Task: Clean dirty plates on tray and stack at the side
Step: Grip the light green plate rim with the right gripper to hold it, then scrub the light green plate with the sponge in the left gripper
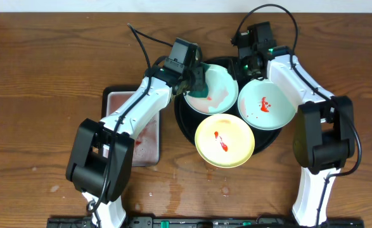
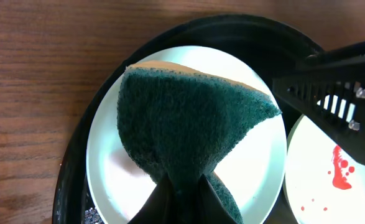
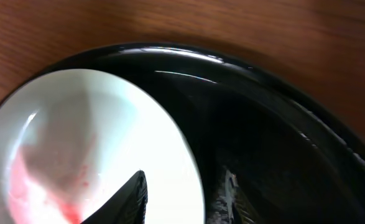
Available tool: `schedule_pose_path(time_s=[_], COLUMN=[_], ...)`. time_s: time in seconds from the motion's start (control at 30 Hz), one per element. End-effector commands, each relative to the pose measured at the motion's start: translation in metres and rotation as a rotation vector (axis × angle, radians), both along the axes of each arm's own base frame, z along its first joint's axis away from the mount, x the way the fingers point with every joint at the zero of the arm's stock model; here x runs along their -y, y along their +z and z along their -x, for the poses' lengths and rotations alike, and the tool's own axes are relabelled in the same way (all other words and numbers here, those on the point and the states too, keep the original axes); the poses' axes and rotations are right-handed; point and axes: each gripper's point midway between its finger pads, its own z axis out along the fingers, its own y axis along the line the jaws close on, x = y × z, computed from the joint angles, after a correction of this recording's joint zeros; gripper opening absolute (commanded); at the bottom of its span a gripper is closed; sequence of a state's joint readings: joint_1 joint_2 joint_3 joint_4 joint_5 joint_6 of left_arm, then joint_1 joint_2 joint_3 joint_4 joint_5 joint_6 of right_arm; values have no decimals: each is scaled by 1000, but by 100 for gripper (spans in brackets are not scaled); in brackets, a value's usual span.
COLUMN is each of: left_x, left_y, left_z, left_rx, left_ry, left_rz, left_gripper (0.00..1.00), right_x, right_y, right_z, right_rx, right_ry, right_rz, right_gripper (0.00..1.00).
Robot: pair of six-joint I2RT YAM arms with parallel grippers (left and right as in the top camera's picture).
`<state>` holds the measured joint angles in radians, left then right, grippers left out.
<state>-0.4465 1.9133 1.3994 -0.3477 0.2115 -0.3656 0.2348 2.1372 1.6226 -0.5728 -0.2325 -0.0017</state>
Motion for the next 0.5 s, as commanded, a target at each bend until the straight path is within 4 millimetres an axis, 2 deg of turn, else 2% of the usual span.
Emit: schedule_pose_path(time_s=[0.0,0.17,0.3,0.47], left_x=[3,3,3,5], left_y=[14,13,13,7], left_z=[-7,-8,-8,-8], left_rx=[30,29,29,9], left_ry=[9,9,10,34], left_rz=[32,31,32,45], left_gripper=[7,7,7,7], right_x=[3,0,1,2], right_y=[-24,-42,-45,-45], right_z=[6,11,11,10], right_rx=[-49,-85,-90,-89], right_ry=[20,36,35,33], right_rz=[9,10,11,10], right_gripper=[36,33,28,15])
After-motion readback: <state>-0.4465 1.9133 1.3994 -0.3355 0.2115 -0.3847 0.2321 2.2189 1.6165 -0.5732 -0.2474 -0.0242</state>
